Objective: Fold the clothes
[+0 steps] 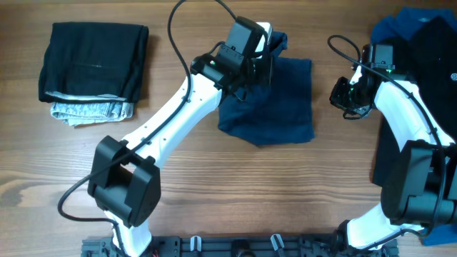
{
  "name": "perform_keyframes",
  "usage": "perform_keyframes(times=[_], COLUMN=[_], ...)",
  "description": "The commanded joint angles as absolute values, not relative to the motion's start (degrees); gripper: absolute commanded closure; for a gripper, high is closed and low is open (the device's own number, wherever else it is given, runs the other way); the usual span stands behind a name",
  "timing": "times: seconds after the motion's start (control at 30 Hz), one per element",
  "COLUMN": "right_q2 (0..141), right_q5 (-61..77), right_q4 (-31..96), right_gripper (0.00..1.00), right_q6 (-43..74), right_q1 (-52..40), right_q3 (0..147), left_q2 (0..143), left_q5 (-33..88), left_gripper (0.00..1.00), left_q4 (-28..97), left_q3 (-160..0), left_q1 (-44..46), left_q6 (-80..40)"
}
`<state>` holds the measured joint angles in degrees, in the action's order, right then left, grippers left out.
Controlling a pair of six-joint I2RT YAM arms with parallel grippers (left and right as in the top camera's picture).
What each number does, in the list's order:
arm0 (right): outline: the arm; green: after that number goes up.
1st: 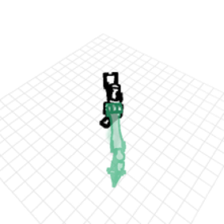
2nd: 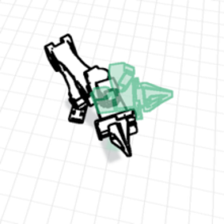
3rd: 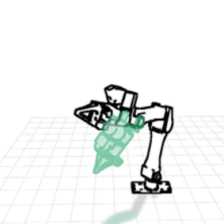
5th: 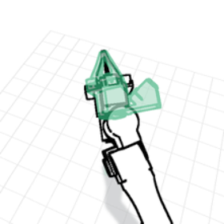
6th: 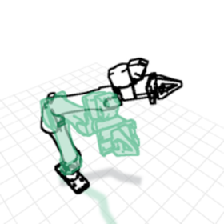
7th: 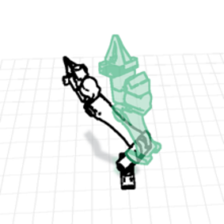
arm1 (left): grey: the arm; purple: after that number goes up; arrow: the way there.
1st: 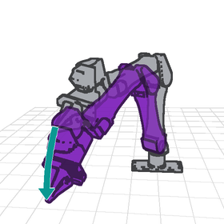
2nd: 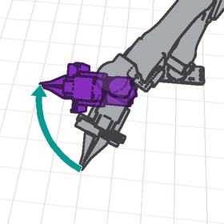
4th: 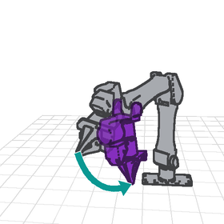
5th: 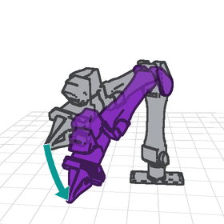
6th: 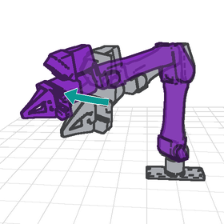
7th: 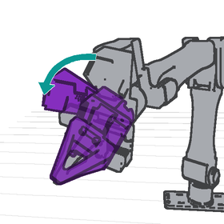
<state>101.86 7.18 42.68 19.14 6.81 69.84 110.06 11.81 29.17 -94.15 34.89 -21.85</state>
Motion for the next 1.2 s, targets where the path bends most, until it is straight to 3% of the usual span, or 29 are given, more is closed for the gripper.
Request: perform_keyframes(times=[0.0, 0.4, 0.43, 0.47, 0.6, 0.87, 1.17], right_q2=[100.82, 100.86, 100.9, 100.92, 100.92, 100.92, 100.92], right_q5=[5.96, 5.96, 5.96, 6.48, 17.8, 18.55, 18.52], right_q4=[42.94, 41.39, 41.58, 41.54, 36.1, 23.77, 22.5], right_gripper=[0.84, 0.84, 0.85, 0.96, 0.96, 0.96, 0.96], right_q6=[18.55, 19.7, 20.43, 21.78, 21.15, 21.67, 22.7], right_q1=[7.09, 7.09, 7.09, 7.09, 6.94, 6.94, 6.94], right_q3=[69.6, 67.37, 67.35, 67.02, 62.57, 51.29, 49.08], left_q2=[110.8, 114.93, 115.18, 115.2, 115.15, 115.18, 115.22], left_q5=[12.16, 11.9, 12.1, 12.1, 12.78, 17.34, 17.3], left_gripper=[0.96, 0.96, 0.96, 0.96, 0.96, 0.96, 0.96], left_q4=[26.68, 23.4, 22.81, 22.65, 22.61, 20.82, 18.83], left_q3=[-95.48, -95.48, -95.48, -95.48, -95.48, -95.5, -95.48], left_q1=[36.12, 39.4, 39.44, 39.44, 39.42, 39.55, 40.32], left_q6=[-25.19, -27.59, -27.73, -27.73, -27.73, -27.97, -29.02])
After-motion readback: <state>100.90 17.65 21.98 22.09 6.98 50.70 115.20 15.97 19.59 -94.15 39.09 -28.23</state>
